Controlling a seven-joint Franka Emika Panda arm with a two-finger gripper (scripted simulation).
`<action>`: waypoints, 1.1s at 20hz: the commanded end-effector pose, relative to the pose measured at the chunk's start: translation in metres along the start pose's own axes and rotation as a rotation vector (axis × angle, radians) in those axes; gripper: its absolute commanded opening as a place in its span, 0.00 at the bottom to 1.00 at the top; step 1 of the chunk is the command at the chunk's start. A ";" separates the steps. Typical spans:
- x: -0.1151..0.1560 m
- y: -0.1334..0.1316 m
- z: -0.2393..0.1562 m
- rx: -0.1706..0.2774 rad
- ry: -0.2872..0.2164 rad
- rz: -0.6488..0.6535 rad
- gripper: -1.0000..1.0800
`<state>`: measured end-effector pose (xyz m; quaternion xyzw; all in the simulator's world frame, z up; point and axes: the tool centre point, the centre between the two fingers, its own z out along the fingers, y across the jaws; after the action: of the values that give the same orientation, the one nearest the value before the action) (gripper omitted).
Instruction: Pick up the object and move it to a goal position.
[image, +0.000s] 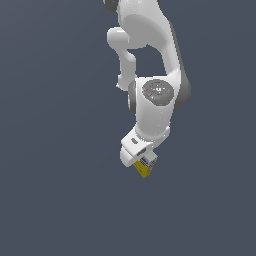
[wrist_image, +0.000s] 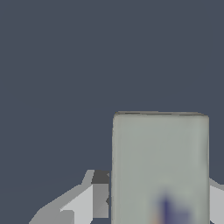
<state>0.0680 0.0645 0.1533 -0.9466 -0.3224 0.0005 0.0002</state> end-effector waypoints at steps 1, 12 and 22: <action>-0.002 -0.001 -0.004 -0.001 0.001 0.000 0.00; -0.030 -0.012 -0.052 -0.001 0.001 0.000 0.00; -0.075 -0.029 -0.131 -0.001 0.001 0.000 0.00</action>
<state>-0.0023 0.0435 0.2727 -0.9466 -0.3224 -0.0002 0.0000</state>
